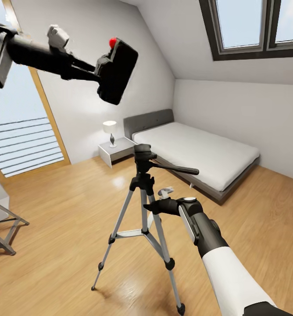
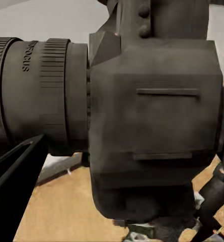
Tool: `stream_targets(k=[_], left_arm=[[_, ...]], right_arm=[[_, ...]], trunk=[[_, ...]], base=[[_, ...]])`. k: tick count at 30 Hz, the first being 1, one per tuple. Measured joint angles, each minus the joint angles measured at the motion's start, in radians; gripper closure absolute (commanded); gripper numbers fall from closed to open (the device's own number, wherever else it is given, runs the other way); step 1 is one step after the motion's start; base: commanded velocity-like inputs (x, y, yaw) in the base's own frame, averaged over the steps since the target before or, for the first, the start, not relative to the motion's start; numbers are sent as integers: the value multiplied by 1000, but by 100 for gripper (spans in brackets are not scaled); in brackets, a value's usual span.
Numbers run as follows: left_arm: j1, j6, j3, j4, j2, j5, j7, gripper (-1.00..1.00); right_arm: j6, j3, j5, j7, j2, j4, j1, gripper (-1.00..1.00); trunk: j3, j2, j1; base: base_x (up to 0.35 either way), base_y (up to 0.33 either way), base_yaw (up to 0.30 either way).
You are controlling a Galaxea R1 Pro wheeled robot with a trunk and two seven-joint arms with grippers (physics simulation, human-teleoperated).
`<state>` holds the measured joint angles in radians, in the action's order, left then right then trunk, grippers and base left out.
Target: Attach the digital camera to the camera tripod in the bedroom.
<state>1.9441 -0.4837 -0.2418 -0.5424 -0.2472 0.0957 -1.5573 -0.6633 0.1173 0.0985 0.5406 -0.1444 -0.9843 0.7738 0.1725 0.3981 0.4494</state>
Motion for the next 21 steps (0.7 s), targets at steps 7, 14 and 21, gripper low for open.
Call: stream_targets(k=[7,14,21], left_arm=[[-3,-30,82,39,-118,-444,3,100],[-3,-185,80,91,-143,-555,88,100],[-3,-369,74,54,-156,-553,358,100]], right_arm=[[1,0,1,1,0,2,0,100],[2,1,3,3,0,2,0,100],[2,2,2,2,0,3,0,100]], trunk=[[0,0,0],[0,0,0],[0,0,0]], base=[[0,0,0],[0,0,0],[0,0,0]])
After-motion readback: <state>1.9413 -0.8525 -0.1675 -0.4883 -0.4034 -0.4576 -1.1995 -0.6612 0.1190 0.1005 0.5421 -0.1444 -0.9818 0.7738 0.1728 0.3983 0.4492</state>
